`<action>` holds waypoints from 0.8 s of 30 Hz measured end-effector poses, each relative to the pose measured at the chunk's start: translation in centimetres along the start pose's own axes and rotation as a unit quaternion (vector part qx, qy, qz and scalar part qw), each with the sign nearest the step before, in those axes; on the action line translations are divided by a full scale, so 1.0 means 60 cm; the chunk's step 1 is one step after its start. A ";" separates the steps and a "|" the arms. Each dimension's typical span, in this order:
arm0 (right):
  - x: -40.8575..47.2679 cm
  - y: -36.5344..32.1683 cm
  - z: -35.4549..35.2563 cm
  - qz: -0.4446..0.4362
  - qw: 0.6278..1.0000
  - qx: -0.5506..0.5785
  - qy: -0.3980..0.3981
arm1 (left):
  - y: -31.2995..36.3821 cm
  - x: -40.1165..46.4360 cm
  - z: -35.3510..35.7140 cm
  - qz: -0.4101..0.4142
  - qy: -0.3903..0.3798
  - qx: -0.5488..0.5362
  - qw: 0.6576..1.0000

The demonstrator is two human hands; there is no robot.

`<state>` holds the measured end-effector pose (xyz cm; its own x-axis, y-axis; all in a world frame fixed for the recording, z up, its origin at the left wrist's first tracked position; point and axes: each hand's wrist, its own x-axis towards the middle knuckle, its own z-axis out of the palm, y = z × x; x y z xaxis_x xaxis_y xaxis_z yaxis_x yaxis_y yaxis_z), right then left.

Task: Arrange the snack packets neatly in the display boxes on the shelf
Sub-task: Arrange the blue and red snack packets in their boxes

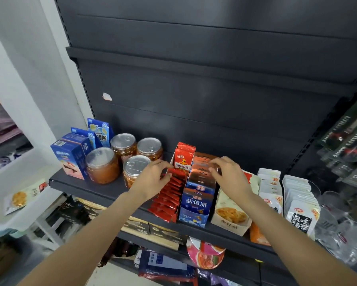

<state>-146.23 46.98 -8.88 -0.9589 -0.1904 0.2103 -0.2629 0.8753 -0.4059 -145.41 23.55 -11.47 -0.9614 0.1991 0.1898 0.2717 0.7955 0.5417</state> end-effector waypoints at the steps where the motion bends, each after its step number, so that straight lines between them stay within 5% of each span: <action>1: 0.018 0.004 -0.002 0.005 1.000 -0.001 0.003 | 0.000 0.018 -0.008 0.003 0.013 -0.003 1.000; 5: 0.093 0.011 0.017 0.028 0.998 -0.023 -0.052 | -0.009 0.113 -0.025 0.015 -0.015 0.010 1.000; 12: 0.163 0.024 0.059 0.079 0.987 -0.039 -0.132 | -0.053 0.245 0.015 0.019 -0.211 0.083 0.974; 24: 0.206 0.020 0.070 0.079 0.992 0.058 -0.083 | -0.076 0.233 0.022 0.096 -0.136 0.071 0.983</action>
<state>-158.83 43.80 -10.51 -0.9909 -0.1339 -0.0100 -0.1089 0.8446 -0.5242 -160.13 23.47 -12.35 -0.8739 0.4844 0.0411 0.4596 0.7959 0.3940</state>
